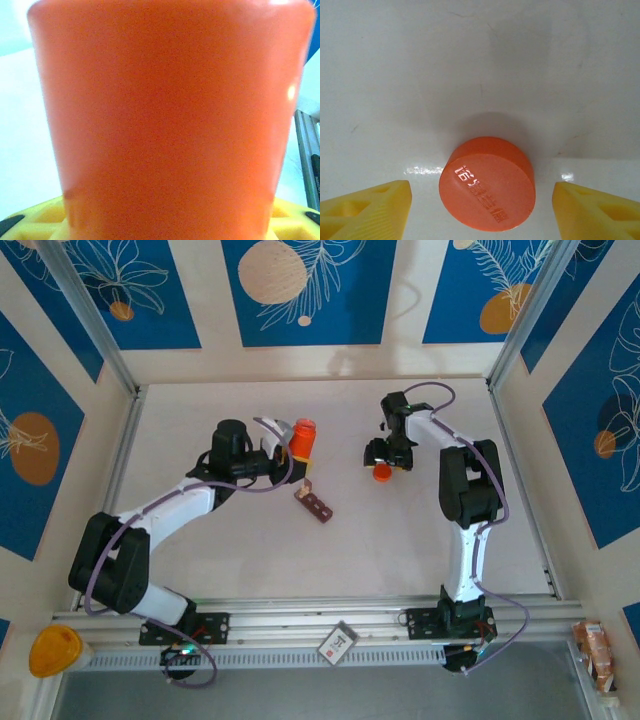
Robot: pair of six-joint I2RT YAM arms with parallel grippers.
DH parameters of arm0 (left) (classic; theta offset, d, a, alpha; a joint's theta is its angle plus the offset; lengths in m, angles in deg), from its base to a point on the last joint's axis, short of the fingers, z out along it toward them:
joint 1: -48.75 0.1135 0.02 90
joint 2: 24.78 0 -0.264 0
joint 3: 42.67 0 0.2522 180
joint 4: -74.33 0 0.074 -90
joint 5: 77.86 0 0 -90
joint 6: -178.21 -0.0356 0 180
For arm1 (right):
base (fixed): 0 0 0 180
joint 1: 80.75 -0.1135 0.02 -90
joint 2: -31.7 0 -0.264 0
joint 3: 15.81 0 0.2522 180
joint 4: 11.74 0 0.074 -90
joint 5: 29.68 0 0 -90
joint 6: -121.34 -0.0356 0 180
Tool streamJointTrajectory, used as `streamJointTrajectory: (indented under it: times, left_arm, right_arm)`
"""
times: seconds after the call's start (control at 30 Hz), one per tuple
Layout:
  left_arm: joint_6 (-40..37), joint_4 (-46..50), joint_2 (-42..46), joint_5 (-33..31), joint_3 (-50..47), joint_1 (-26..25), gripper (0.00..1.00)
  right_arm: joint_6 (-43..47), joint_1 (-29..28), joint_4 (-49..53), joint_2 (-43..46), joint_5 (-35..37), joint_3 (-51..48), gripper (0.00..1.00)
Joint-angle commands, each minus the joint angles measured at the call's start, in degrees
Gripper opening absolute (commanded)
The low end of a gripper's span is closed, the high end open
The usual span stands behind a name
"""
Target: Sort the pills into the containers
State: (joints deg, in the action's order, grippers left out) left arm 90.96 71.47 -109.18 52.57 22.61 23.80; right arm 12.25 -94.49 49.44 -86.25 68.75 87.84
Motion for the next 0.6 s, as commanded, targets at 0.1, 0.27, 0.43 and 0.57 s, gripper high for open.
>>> streamJointTrajectory:
  times: [0.1,0.27,0.43,0.57]
  left_arm:
    - [0.39,0.10,-0.32,2.20,2.20,0.69,0.00]
    - [0.59,0.19,-0.24,2.29,2.17,0.69,0.00]
    - [0.47,0.36,0.02,2.47,2.09,0.69,0.00]
    - [0.16,0.73,0.20,2.64,2.00,0.70,0.00]
  right_arm:
    - [0.49,-0.63,0.83,-0.36,-0.63,-0.02,0.74]
    - [1.07,-1.17,1.44,-2.18,-0.06,0.67,0.73]
    - [1.19,-1.64,1.21,-3.55,0.71,-0.20,0.68]
    - [0.98,-1.65,0.66,-3.17,0.81,-0.90,0.59]
